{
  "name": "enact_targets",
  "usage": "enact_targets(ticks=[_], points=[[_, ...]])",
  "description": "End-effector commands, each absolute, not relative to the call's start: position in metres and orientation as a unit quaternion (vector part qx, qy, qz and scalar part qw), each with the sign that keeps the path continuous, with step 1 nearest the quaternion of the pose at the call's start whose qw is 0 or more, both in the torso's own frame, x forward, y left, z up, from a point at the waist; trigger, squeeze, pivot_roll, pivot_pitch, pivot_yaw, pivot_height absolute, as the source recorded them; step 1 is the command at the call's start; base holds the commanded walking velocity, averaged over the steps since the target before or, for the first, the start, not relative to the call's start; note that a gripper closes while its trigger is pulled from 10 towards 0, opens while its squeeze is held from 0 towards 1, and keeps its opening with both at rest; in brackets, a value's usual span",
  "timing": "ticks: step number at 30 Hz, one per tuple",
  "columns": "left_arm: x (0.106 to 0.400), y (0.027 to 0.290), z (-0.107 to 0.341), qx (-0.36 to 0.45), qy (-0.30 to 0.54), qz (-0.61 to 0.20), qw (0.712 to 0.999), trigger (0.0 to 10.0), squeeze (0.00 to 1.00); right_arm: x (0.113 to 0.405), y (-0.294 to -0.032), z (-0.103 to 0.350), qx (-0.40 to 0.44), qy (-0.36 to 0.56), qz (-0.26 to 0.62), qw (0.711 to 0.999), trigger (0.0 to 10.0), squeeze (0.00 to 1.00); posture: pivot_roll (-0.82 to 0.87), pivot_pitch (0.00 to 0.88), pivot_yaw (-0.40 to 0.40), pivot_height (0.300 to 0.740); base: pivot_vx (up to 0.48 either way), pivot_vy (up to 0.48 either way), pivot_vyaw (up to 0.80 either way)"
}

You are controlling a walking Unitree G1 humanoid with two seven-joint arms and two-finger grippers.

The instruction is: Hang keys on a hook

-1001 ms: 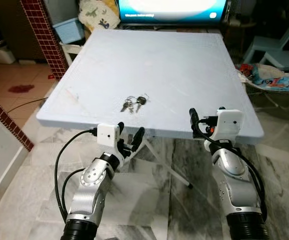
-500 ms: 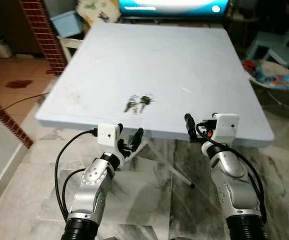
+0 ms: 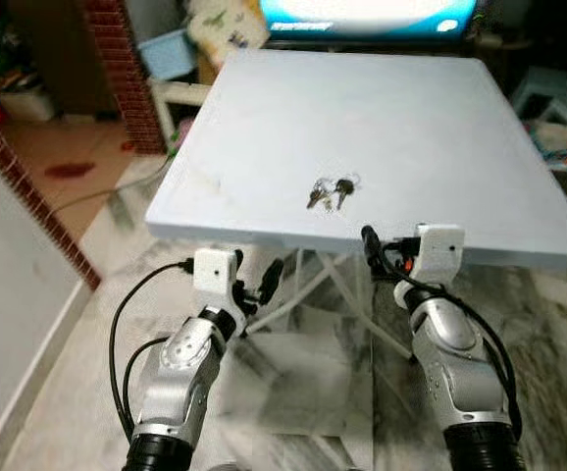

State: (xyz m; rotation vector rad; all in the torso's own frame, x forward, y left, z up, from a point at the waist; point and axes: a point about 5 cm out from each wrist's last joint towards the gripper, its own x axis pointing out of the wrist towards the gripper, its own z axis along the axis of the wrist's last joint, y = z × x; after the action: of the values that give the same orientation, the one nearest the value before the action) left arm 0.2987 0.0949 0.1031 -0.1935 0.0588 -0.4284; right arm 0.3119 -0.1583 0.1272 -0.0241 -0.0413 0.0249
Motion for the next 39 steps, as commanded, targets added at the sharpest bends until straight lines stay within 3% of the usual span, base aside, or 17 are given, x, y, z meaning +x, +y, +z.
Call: enact_targets(ticks=[1,15,30,39], points=[[0.2975,0.0993,0.1008,-0.099,0.033,-0.204,0.973,10.0,0.0,0.315,-0.1526,0.1387,-0.037,-0.054,0.011,0.998,10.0,0.0,-0.03,0.106,0.019,0.74,0.0,0.0,0.0],[0.2969,0.0971,0.0998,-0.102,0.035,-0.207,0.972,10.0,0.0,0.3133,-0.1504,0.1353,-0.02,-0.044,0.006,0.999,10.0,0.0,-0.03,0.107,0.02,0.74,0.0,0.0,0.0],[0.2954,0.0966,0.0977,-0.112,0.039,-0.208,0.971,10.0,0.0,0.3143,-0.1499,0.1339,-0.011,-0.034,0.008,0.999,10.0,0.0,-0.03,0.113,0.02,0.74,0.0,0.0,-0.79],[0.2941,0.0948,0.0985,-0.12,0.033,-0.219,0.968,10.0,0.0,0.3141,-0.1503,0.135,-0.023,-0.039,0.011,0.999,10.0,0.0,-0.03,0.111,0.011,0.74,0.088,0.0,0.0]])
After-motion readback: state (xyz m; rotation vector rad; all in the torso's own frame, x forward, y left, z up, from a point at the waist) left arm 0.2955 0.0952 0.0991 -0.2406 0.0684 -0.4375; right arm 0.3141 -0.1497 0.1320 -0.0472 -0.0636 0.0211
